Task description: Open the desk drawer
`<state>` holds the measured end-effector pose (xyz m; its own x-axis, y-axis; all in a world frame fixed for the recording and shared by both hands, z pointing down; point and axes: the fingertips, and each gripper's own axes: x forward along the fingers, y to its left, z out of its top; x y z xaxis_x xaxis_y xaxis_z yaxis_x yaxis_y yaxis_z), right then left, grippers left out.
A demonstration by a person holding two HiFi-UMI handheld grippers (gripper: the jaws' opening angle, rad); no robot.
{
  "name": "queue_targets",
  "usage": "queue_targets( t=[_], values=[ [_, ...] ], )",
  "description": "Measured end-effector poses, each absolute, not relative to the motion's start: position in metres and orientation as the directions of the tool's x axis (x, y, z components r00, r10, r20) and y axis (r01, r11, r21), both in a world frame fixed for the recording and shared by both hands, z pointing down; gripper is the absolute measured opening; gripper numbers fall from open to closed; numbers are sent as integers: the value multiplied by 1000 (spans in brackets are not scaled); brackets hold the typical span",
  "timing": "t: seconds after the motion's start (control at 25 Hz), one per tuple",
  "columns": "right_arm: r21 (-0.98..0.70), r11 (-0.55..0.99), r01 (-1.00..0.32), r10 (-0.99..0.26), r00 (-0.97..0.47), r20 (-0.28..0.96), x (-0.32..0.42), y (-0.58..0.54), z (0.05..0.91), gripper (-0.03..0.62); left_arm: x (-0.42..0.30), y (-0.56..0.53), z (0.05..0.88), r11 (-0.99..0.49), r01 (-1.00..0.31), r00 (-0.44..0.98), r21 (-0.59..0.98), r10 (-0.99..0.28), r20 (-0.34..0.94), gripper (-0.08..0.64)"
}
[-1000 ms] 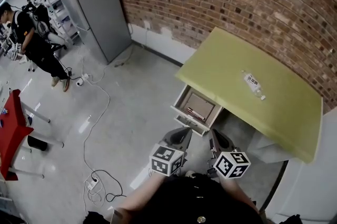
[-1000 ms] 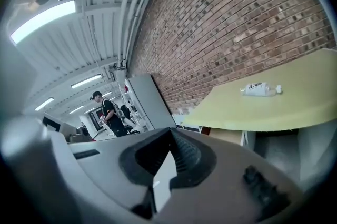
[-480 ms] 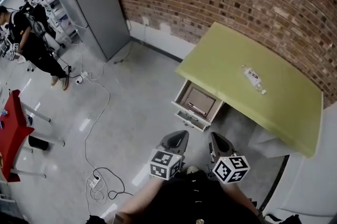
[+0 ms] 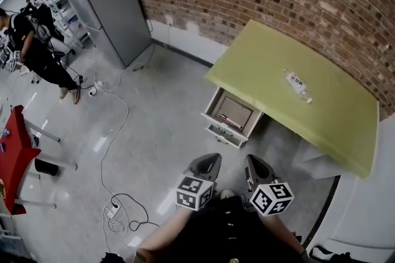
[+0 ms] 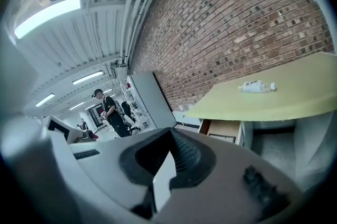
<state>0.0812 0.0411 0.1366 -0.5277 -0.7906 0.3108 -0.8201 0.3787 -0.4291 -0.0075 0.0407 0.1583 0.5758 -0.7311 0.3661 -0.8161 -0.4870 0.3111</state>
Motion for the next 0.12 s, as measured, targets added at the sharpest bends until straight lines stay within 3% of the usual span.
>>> queue_targets(
  t=[0.12],
  values=[
    [-429,379,-820,-789,-528,313,82,43,138,12,-7,43,162,-481,-816,576,320,-728,372,9]
  ],
)
